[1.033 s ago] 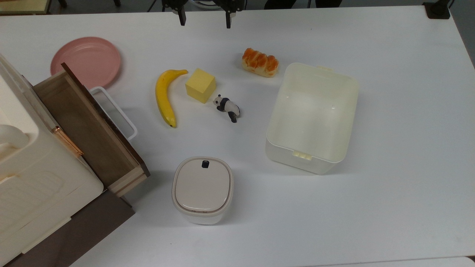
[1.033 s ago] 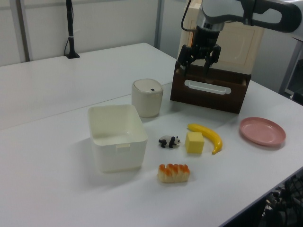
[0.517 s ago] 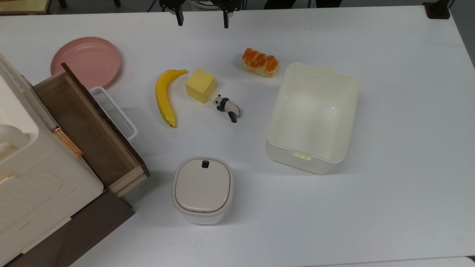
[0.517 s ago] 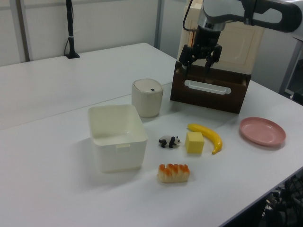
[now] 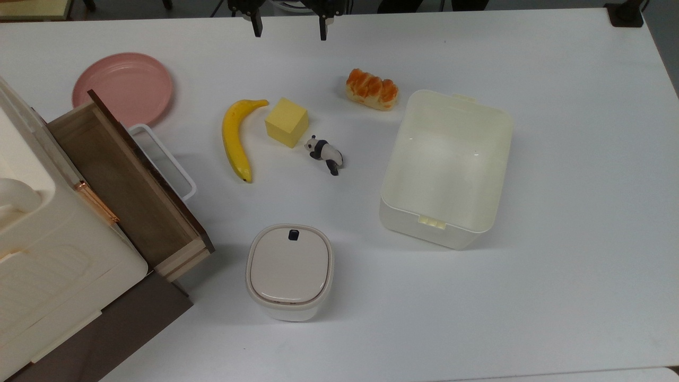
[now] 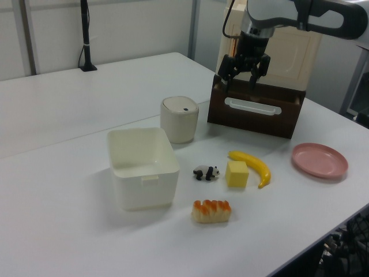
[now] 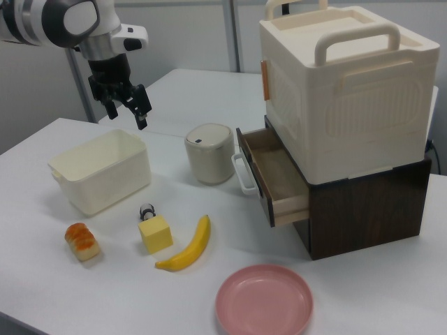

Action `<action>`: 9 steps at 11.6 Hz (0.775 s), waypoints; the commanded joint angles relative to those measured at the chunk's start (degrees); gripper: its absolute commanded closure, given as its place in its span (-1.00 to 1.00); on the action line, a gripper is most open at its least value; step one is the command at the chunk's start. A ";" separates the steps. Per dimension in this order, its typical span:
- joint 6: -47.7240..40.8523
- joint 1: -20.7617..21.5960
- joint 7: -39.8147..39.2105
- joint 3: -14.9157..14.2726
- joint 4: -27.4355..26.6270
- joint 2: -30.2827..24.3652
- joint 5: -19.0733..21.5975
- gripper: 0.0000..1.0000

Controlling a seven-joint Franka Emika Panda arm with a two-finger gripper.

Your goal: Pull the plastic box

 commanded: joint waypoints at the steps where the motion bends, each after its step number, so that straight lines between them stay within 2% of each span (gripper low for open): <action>1: 0.40 -0.68 -1.24 0.68 -1.32 -1.28 1.33 -1.00; 6: 0.84 1.08 -1.77 0.68 -2.20 -1.10 0.54 -1.00; 7: 0.84 1.17 -4.03 0.68 -2.02 -1.19 0.01 -1.00; 8: 0.84 1.26 -11.63 1.03 -1.50 -1.10 -0.16 -1.00; 9: 0.75 0.91 -21.01 3.47 -1.66 -0.93 -0.25 -1.00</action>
